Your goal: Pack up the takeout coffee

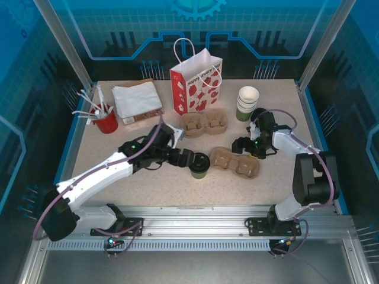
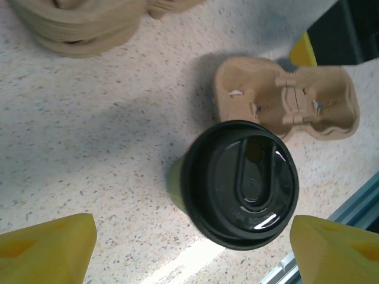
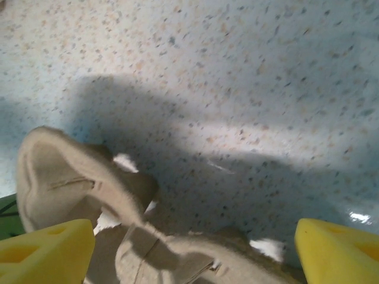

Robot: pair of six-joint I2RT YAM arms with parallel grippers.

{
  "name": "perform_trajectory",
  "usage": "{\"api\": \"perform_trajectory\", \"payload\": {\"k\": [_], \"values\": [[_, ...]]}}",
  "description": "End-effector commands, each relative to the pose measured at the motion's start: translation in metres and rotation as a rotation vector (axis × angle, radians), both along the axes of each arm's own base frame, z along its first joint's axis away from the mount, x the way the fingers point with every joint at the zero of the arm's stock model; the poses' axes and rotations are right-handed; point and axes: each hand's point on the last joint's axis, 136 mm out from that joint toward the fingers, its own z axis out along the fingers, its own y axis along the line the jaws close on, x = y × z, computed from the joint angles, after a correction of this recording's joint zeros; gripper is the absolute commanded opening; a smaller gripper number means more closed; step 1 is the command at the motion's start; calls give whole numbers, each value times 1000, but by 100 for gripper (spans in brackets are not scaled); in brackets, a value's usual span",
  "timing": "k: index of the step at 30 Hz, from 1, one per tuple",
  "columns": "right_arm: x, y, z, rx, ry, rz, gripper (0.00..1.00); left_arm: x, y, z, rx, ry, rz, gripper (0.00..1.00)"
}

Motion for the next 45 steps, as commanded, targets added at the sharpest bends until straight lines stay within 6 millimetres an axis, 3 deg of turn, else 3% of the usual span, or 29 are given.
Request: {"api": "perform_trajectory", "payload": {"k": [1,5,7,10,13,15,18,21,24,27,32,34,45], "values": [[-7,15,14,88,-27,-14,89,5,-10,10,133,-97,-63,87],[-23,26,7,125,-4,-4,89,4,-30,13,209,-149,-141,88],[-23,22,7,88,-12,-3,89,4,-35,13,245,-156,-157,89],[-16,7,26,-46,-124,14,89,6,-31,21,247,-160,-123,90],[-16,9,57,-149,-266,87,89,3,-27,35,155,-166,-93,91],[-18,25,78,-166,-342,162,87,6,-17,43,100,-157,-45,91],[-38,52,86,-123,-350,261,80,13,3,53,59,-165,29,91],[-59,82,94,81,-277,303,68,18,18,59,42,-171,78,91],[-68,109,104,274,-217,284,56,19,28,62,41,-180,103,91],[-72,128,103,423,-162,279,57,21,32,63,42,-183,115,91],[-72,143,91,482,-114,288,82,19,36,61,39,-185,123,91],[-74,149,85,486,-96,297,87,19,37,62,38,-188,126,91],[-74,167,60,456,-46,318,88,19,48,61,55,-202,155,91]]}}
